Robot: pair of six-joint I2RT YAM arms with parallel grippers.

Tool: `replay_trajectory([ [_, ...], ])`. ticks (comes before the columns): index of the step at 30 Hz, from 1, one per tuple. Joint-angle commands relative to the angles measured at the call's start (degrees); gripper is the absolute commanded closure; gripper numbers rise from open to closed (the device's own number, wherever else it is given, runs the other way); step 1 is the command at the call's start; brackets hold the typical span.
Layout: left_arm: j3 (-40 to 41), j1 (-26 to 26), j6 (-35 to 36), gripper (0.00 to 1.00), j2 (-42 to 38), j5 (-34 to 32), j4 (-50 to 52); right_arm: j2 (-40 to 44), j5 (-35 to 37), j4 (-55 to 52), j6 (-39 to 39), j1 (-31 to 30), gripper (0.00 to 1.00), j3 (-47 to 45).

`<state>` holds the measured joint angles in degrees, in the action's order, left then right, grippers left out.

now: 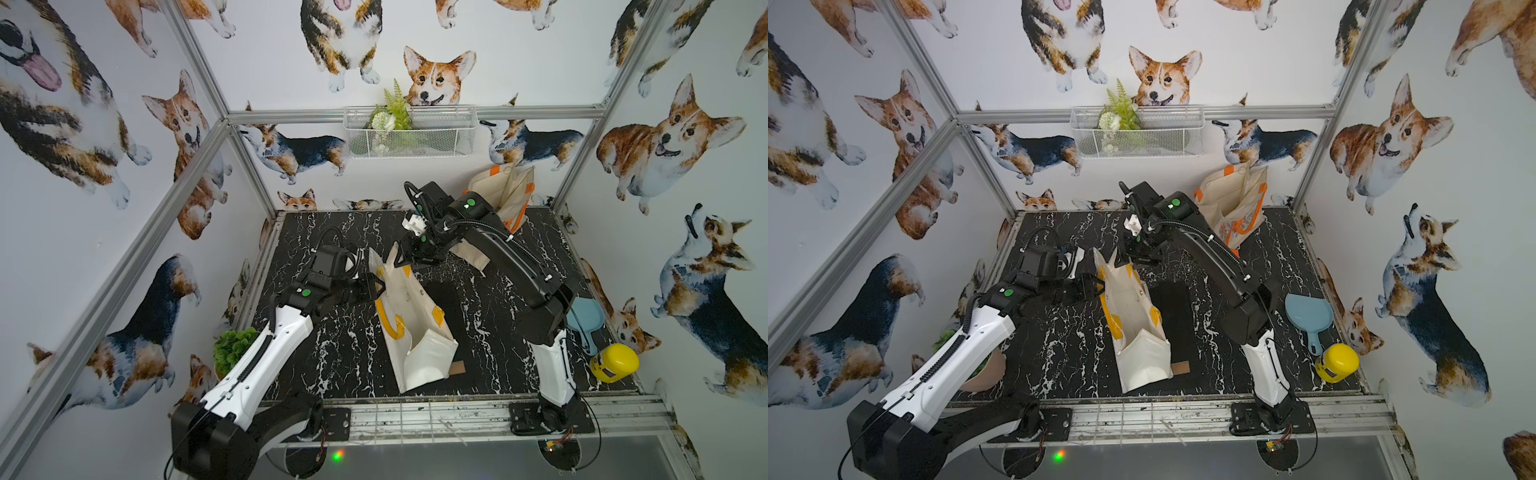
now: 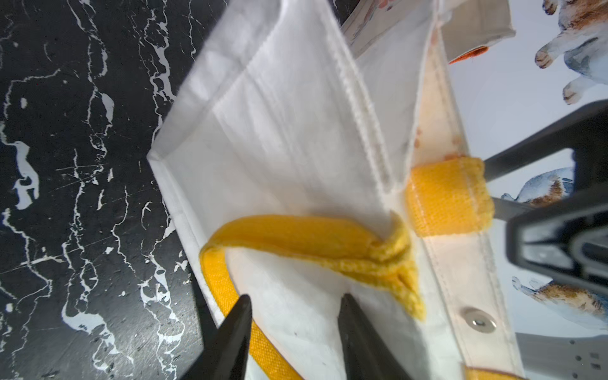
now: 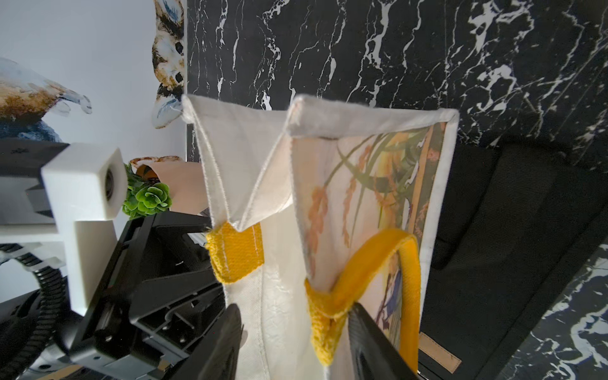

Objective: Put away the canvas bag
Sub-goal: Press the canvas bag.

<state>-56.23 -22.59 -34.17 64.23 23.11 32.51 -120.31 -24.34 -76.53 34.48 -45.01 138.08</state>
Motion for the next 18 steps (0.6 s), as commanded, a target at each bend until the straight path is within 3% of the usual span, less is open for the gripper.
replay_trajectory([
  [1,1.2,-0.4,-1.7,0.54,-1.0,-0.6,-2.8,-1.3,0.8,0.8,0.3,-0.5,0.45,2.1],
  [7,4.9,-4.2,-6.6,0.54,-1.4,-2.3,-9.0,-3.3,4.6,-2.2,-1.7,-2.0,0.45,5.9],
  [13,3.6,-9.2,-7.1,0.54,0.9,-5.1,-10.3,-3.8,9.2,-2.7,-2.2,-3.7,0.44,6.2],
  [18,3.8,-10.4,-7.4,0.54,0.4,-7.2,-10.2,-4.3,13.9,-5.1,-4.0,-5.2,0.44,8.1],
])
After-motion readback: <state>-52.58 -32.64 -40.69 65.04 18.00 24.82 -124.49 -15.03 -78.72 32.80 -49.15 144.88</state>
